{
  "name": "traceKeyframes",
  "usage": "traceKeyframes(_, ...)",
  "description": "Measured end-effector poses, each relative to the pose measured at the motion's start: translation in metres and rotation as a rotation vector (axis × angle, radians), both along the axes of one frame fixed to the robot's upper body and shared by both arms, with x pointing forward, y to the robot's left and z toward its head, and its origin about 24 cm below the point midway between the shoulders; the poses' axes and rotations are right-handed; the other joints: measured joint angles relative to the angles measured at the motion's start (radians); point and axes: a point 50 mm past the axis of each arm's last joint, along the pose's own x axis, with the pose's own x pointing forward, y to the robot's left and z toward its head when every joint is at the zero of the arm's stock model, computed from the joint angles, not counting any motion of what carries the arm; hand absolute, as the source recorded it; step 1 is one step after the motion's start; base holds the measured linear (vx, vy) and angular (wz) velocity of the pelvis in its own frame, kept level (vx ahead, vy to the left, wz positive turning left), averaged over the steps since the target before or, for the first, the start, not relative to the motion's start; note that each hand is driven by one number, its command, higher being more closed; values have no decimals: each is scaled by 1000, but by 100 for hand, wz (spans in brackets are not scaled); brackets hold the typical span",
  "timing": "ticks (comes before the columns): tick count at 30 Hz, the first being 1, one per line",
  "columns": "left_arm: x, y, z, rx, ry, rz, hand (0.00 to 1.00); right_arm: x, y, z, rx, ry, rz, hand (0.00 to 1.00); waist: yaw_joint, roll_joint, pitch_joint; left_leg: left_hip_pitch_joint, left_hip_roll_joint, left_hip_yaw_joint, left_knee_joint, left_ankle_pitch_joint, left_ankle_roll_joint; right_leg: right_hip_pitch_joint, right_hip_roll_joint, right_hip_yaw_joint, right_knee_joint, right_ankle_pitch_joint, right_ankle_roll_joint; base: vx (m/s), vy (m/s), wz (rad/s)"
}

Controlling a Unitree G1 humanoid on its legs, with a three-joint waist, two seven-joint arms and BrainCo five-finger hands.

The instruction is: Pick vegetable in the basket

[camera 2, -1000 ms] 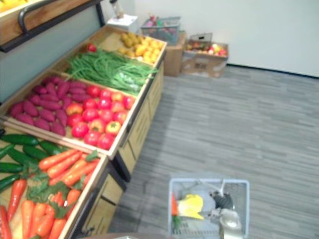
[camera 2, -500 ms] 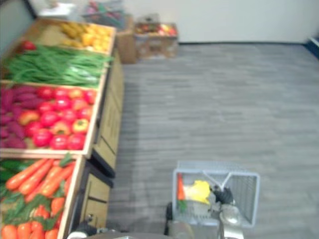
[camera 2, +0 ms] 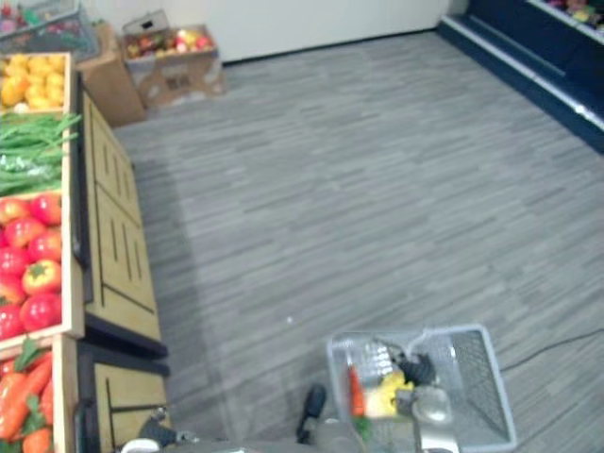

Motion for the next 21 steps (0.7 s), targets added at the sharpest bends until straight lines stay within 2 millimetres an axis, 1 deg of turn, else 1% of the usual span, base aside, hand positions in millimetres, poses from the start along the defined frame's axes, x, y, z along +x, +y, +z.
traceKeyframes(1, -1, 0, 0, -1, 1, 1, 0, 0, 0, 0, 0, -1, 0, 100, 1, 1, 2, -4, 21, -4, 40, -7, 0, 2, 5, 5, 0, -2, -2, 20, -102, -24)
traceKeyframes(2, -1, 1, 0, 1, -5, 6, 0, 1, 0, 1, -1, -4, 1, 100, 3, 3, 4, -36, 61, -61, 151, -13, 7, 13, 15, 27, 0, -4, -6, 29, -125, -32)
traceKeyframes(3, 2, -1, 1, 0, -19, 2, 0, 3, -2, 2, -8, -7, 4, 100, 9, 7, 6, -84, 72, -166, 216, -22, -1, 16, 15, 44, 6, -2, -5, 26, -138, -41)
traceKeyframes(4, 5, -3, 1, -5, -31, -9, 0, 5, -6, 5, -24, -11, 10, 100, 14, 6, 11, -112, 36, -305, 209, -48, -15, 16, 11, 63, 7, 4, 5, 24, -76, -67)
traceKeyframes(5, 7, -12, 0, -25, -41, -25, 0, 9, -14, 9, -49, -20, 13, 100, 21, 31, 11, -125, -21, -466, 145, -67, -14, 15, 7, 97, 6, 6, 6, 20, -7, -73)
traceKeyframes(6, 6, -17, -1, -35, -34, -34, 0, 10, -17, 11, -59, -22, 14, 100, 21, 48, 6, -123, -40, -502, 99, -63, -14, 15, 7, 103, 4, 8, 10, 44, 55, -65)
traceKeyframes(7, 6, -19, -2, -42, -29, -37, 0, 9, -19, 11, -64, -20, 14, 100, 21, 60, 2, -120, -49, -504, 60, -53, -13, 14, 8, 105, 1, 10, 12, 53, 73, -33)
traceKeyframes(8, 5, -23, -3, -54, -23, -40, 0, 8, -21, 11, -69, -17, 11, 100, 17, 79, -3, -119, -55, -504, -17, -32, -10, 12, 12, 105, 1, 13, 17, 73, 102, -18)
traceKeyframes(9, 5, -23, -3, -52, -23, -42, 0, 6, -20, 10, -63, -14, 8, 100, 17, 78, -4, -110, -65, -503, -44, -35, -17, 10, 8, 104, 0, 16, 22, 73, 94, -3)
traceKeyframes(10, 6, -21, -2, -47, -23, -44, 0, 5, -18, 9, -57, -14, 5, 100, 17, 70, -2, -100, -85, -503, -69, -28, -14, 10, -6, 101, -1, 18, 26, 67, 80, 12)
traceKeyframes(11, 6, -20, -2, -44, -25, -47, 0, 5, -17, 9, -52, -16, -2, 100, 16, 69, -3, -97, -100, -503, -85, -26, -10, 8, -19, 97, -1, 22, 32, 68, 79, 20)
traceKeyframes(12, 7, -19, -2, -40, -26, -48, 0, 4, -17, 9, -52, -15, -2, 100, 18, 61, -5, -97, -118, -503, -100, -22, -3, 2, -34, 97, -1, 32, 46, 112, 124, 16)
traceKeyframes(13, 8, -18, -1, -37, -28, -52, 0, 6, -17, 9, -52, -18, -1, 100, 22, 56, -7, -99, -131, -503, -105, -20, 0, -4, -46, 97, -1, 37, 51, 130, 124, 10)
traceKeyframes(14, 8, -17, -1, -36, -27, -52, 0, 7, -17, 10, -51, -21, 0, 100, 22, 54, -8, -98, -138, -503, -108, -20, 1, -4, -52, 97, -1, 44, 50, 158, 122, 6)
traceKeyframes(15, 8, -17, -1, -34, -26, -53, 0, 8, -16, 10, -49, -25, 1, 100, 22, 53, -9, -89, -152, -504, -120, -20, 4, -2, -61, 96, -1, 50, 57, 159, 90, 2)
traceKeyframes(18, 7, -16, -2, -31, -13, -75, 0, 8, -13, 9, -42, -23, 4, 100, 21, 53, -9, -58, -172, -510, -136, -24, 11, 23, -75, 94, -1, 53, 62, 156, 63, 1)
traceKeyframes(21, 6, -15, -2, -28, -7, -79, 0, 8, -13, 8, -40, -18, 2, 100, 21, 47, -10, -48, -186, -530, -150, -25, 12, 30, -84, 82, -2, 57, 67, 113, 24, 5)
